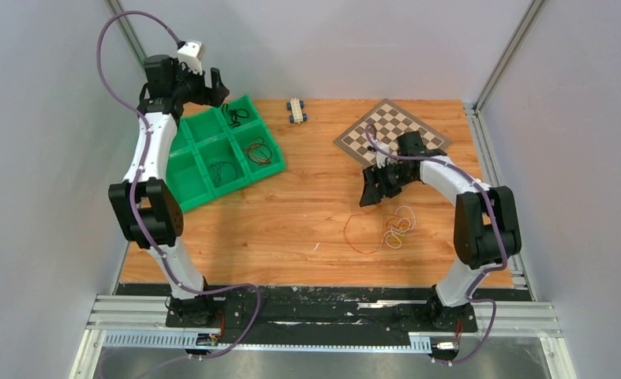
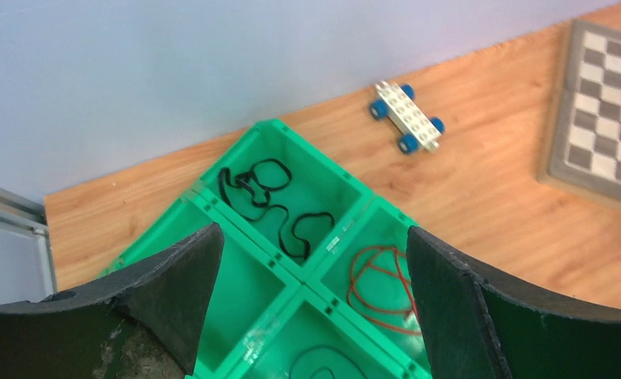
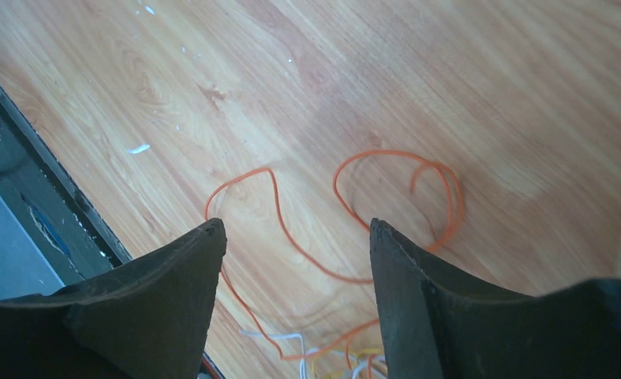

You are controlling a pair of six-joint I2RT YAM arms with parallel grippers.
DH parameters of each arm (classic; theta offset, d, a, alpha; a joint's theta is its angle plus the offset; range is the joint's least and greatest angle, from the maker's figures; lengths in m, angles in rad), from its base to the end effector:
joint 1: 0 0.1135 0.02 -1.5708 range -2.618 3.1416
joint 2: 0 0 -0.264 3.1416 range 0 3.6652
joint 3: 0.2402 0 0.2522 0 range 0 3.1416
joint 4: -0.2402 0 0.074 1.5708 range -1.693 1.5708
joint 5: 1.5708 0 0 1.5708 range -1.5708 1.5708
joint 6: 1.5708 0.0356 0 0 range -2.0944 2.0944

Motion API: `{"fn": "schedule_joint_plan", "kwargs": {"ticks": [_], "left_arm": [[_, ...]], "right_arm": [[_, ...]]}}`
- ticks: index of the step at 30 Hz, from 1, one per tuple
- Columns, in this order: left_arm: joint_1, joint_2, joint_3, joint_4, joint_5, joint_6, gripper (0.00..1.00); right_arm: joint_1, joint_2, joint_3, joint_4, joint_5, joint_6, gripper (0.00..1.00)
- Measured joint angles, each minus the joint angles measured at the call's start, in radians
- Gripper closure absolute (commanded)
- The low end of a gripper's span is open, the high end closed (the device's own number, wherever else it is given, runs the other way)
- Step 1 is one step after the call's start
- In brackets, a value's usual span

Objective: Untangle the cables

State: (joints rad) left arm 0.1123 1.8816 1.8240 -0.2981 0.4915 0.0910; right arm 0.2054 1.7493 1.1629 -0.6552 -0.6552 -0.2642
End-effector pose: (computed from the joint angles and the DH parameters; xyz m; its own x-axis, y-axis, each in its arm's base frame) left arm 0.4466 0.0335 0.3739 -0.3136 0.0453 -0.9485 0.3709 0.9254 -0.0785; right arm 0.3256 0.0900 0.1910 -0.8017 -0.3785 -0.4626 -0.5842 0.6602 0.4722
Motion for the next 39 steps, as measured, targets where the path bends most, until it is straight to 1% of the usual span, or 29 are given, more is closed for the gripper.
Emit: {"fn": "schedule_joint_plan", "kwargs": {"ticks": [3, 4, 7, 10, 14, 17, 18, 20, 22, 23, 24, 26, 29, 33, 35, 39], "left_arm": [[-0.002, -0.081, -0.092, -0.02, 0.051, 0.043, 0.08], [-0.002, -0.092, -0.108, -0.029, 0.061, 0.049, 0.07], [-0.03, -0.16, -0.237, -0.059, 0.102, 0.108, 0.07], [-0.094, -0.218, -0.357, -0.095, 0.123, 0.165, 0.07], [-0.221, -0.289, -0.49, -0.131, 0.149, 0.22, 0.07], [-0.287, -0.33, -0.545, -0.143, 0.175, 0.238, 0.08], [-0.299, -0.341, -0.558, -0.145, 0.182, 0.241, 0.09], [-0.311, -0.358, -0.578, -0.146, 0.189, 0.241, 0.11], [-0.316, -0.365, -0.586, -0.146, 0.195, 0.24, 0.15], [-0.317, -0.367, -0.587, -0.146, 0.201, 0.235, 0.18], [-0.32, -0.367, -0.591, -0.146, 0.211, 0.229, 0.19], [-0.325, -0.367, -0.599, -0.14, 0.23, 0.205, 0.2], [-0.348, -0.368, -0.637, -0.109, 0.27, 0.148, 0.18], [-0.445, -0.341, -0.671, -0.045, 0.305, 0.04, 0.13], [-0.502, -0.288, -0.664, 0.013, 0.324, -0.034, 0.13], [-0.597, -0.126, -0.624, 0.103, 0.355, -0.173, 0.13]], "right_arm": [[-0.039, -0.078, -0.002, -0.046, 0.014, -0.055, 0.27], [-0.051, -0.097, -0.005, -0.057, 0.023, -0.067, 0.24], [-0.103, -0.17, -0.033, -0.1, 0.071, -0.115, 0.17], [-0.145, -0.223, -0.07, -0.151, 0.142, -0.16, 0.17], [-0.16, -0.23, -0.116, -0.204, 0.235, -0.216, 0.2], [-0.157, -0.219, -0.154, -0.232, 0.28, -0.245, 0.29], [-0.156, -0.204, -0.166, -0.234, 0.292, -0.254, 0.35], [-0.155, -0.16, -0.182, -0.233, 0.306, -0.264, 0.56], [-0.155, -0.107, -0.186, -0.232, 0.306, -0.274, 0.74], [-0.155, -0.083, -0.186, -0.229, 0.295, -0.272, 0.82], [-0.154, -0.07, -0.186, -0.227, 0.282, -0.274, 0.89], [-0.151, -0.066, -0.182, -0.228, 0.237, -0.275, 0.99], [-0.132, -0.075, -0.153, -0.212, 0.14, -0.277, 1.0], [-0.095, -0.112, -0.129, -0.174, 0.042, -0.276, 1.0], [-0.082, -0.123, -0.125, -0.16, 0.013, -0.27, 1.0], [-0.082, -0.129, -0.132, -0.151, 0.004, -0.263, 1.0]]}}
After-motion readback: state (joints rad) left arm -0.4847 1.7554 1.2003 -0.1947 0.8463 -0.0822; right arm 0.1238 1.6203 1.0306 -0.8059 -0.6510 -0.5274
